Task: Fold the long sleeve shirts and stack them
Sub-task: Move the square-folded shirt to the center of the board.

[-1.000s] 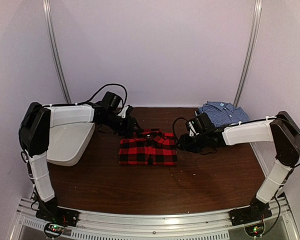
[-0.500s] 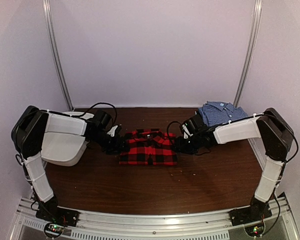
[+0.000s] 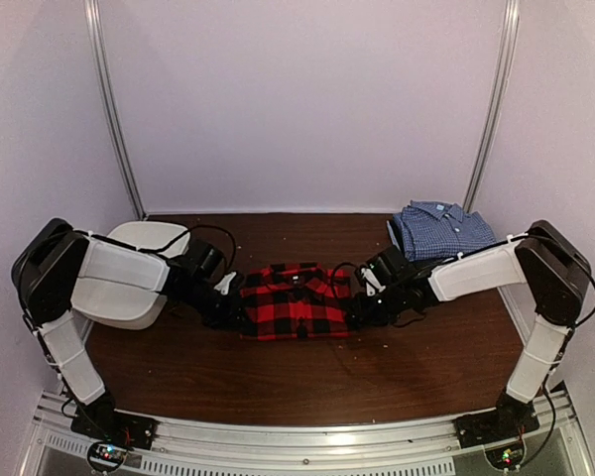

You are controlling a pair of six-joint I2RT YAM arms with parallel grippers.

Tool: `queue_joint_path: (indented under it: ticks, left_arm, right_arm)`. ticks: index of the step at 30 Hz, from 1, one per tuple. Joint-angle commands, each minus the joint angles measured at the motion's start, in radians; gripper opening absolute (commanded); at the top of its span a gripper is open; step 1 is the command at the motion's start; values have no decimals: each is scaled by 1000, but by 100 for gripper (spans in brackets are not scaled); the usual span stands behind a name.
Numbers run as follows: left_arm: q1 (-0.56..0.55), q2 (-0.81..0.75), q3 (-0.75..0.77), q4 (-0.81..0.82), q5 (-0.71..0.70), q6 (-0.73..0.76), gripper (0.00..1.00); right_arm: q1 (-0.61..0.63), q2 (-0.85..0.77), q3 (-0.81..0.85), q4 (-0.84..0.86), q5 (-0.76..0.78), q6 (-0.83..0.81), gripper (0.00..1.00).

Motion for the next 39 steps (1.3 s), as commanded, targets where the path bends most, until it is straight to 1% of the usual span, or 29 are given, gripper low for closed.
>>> queue_joint_path:
  ticks: [1,3,6,10,11,12,15,17,19,23,25,31,35,39]
  left_arm:
    - [-38,-82,-66,30,16,-62,7]
    - [-64,-131,-114,20,10,-92,4]
    - [-112,-193,-199,16,4,-146,4]
    - [-149,-224,-271,16,1,-179,8]
    - [-150,-231,-277,10,-7,-180,12]
    - [-149,-236,-273,-5,-24,-176,18]
    - [-148,-256,-229,-51,-70,-160,31]
    - [-146,-271,-199,-83,-105,-152,37]
    - [-129,-284,-178,-110,-137,-139,39]
    - [-58,-304,-165,-115,-148,-104,41]
    - [-42,-301,-145,-118,-142,-81,40]
    - [-34,-233,-70,-99,-139,-28,36]
    - [-33,-174,-52,-63,-139,-15,30]
    - [-33,-118,-38,-10,-128,2,27]
  right_arm:
    - [20,-78,-69,-59,-20,1,29]
    - [37,-123,-116,-72,-23,8,29]
    - [64,-176,-172,-93,-27,22,30]
    - [71,-219,-199,-126,-12,15,32]
    - [71,-223,-194,-138,-5,11,33]
    - [71,-228,-185,-149,4,7,34]
    - [67,-242,-155,-177,36,3,36]
    - [57,-252,-138,-187,56,0,38]
    - [40,-266,-122,-194,77,1,38]
    - [1,-285,-100,-192,97,1,39]
    - [-13,-283,-85,-194,101,-6,39]
    - [-27,-255,-54,-185,108,-15,39]
    - [-33,-254,-38,-190,129,-22,39]
    - [-48,-255,-21,-192,139,-28,39]
